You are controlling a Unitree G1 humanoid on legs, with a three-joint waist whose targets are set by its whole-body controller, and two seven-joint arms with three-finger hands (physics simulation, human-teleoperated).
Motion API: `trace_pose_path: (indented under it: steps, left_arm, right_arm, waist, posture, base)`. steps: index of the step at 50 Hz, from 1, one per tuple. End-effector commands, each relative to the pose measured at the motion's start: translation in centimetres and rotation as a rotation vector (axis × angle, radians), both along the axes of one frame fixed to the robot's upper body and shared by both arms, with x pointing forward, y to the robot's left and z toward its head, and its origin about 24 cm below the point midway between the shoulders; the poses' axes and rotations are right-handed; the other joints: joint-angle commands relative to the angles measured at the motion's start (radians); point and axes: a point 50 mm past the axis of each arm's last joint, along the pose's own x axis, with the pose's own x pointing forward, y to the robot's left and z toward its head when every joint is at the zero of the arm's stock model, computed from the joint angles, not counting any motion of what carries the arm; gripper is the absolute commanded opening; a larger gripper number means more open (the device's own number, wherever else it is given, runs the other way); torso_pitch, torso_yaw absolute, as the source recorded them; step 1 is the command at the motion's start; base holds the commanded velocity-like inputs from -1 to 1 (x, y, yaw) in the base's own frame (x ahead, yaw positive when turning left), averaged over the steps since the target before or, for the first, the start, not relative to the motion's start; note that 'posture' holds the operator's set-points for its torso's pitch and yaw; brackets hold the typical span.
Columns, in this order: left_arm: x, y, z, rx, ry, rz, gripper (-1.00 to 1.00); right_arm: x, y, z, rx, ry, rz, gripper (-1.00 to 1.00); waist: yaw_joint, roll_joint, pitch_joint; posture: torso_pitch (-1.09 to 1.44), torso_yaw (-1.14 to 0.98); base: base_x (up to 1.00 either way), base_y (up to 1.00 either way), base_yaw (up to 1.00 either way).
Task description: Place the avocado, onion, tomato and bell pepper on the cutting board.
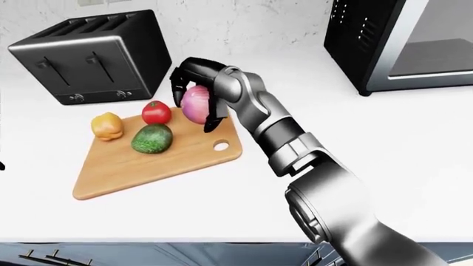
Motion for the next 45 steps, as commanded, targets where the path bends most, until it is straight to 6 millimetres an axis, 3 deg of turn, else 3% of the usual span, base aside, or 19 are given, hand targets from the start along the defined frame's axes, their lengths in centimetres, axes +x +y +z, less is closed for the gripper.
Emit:
trace_pose_path:
  steps: [1,34,45]
  left_arm:
    - [-0.8,-0.2,1.6,0.029,-0.070,0.002,1.00]
    - [-0.8,-0.1,1.5,0.030,-0.070,0.007,1.00]
    - [-0.9,-0.1,1.4,0.030,-0.068,0.007,1.00]
  right_arm:
    - [-0.4,0.4,2.4,0.039,-0.080,0.015,-1.00]
    - [-0.7,0.9,0.3,-0.007,-0.049,0.021,-1.00]
    - [0.0,0.0,0.1,-0.018,-0.053,-0.013,-1.00]
  waist:
    - [-0.001,0.012,-0.025]
    - [0.000,0.013,-0.028]
    - [0.000,0.012,-0.029]
  posture:
    - [0.00,0.00]
    - [0.00,0.00]
    - [0.00,0.00]
  base:
    - [0.00,0.00,0.00]
    - [0.00,0.00,0.00]
    - [0.00,0.00,0.00]
